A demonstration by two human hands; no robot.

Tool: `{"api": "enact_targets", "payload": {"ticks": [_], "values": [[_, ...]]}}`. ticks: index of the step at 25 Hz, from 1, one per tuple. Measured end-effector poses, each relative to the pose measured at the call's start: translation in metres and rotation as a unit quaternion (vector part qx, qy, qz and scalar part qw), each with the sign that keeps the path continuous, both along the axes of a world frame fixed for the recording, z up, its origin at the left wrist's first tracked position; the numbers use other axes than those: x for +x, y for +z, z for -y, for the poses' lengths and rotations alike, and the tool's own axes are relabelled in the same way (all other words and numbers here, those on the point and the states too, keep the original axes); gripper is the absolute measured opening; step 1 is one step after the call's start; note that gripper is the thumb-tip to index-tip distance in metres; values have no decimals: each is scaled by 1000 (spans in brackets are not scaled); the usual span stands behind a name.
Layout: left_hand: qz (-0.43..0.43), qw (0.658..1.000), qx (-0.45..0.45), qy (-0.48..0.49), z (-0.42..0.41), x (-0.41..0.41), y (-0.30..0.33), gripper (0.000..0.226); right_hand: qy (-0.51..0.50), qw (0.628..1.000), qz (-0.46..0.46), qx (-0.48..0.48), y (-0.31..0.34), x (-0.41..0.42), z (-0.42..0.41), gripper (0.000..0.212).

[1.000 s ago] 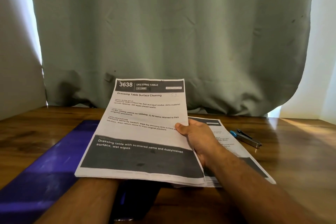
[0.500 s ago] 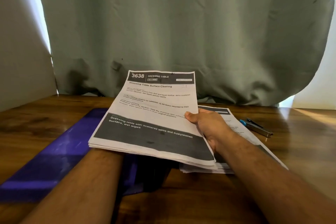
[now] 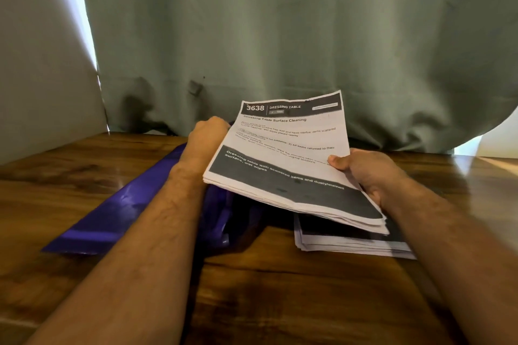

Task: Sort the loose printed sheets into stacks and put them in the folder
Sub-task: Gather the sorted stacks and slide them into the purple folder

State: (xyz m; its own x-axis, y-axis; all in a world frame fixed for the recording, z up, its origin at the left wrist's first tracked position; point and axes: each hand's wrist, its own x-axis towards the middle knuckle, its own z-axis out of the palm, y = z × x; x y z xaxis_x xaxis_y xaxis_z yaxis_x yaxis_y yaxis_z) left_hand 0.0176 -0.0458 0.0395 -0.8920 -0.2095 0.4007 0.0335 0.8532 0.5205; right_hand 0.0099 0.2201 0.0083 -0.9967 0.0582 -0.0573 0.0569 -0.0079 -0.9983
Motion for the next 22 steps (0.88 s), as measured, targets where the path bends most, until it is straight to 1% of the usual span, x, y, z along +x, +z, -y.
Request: {"api": "enact_targets", "payload": {"ticks": [1, 3, 5, 7, 9, 13, 15, 18, 22], "values": [[-9, 1000, -14, -16, -1, 0, -1, 20, -8, 1000, -3, 17, 1, -1, -5, 21], [-21, 999, -2, -30, -5, 5, -3, 22, -16, 999, -5, 39, 4, -1, -14, 20], [-36, 999, 6, -19, -8, 8, -6, 24, -13, 998, 4, 67, 5, 0, -23, 21], [-67, 997, 28, 2, -9, 7, -7, 30, 7, 996, 17, 87, 5, 3, -30, 22], [-85, 996, 33, 13, -9, 8, -4, 35, 37, 994, 28, 96, 6, 6, -35, 21], [-103, 994, 40, 16, -9, 7, -4, 33, 81, 989, 49, 117, 11, 14, -40, 22], [-102, 994, 37, 14, -11, 8, -4, 26, 92, 984, 48, 145, 13, 15, -40, 23], [-73, 997, 19, -4, -20, 11, -4, 21, 96, 973, 24, 209, 15, 14, -39, 24], [-34, 999, 9, -42, -32, 13, -3, 26, 77, 969, 28, 235, 11, 11, -37, 25]]}}
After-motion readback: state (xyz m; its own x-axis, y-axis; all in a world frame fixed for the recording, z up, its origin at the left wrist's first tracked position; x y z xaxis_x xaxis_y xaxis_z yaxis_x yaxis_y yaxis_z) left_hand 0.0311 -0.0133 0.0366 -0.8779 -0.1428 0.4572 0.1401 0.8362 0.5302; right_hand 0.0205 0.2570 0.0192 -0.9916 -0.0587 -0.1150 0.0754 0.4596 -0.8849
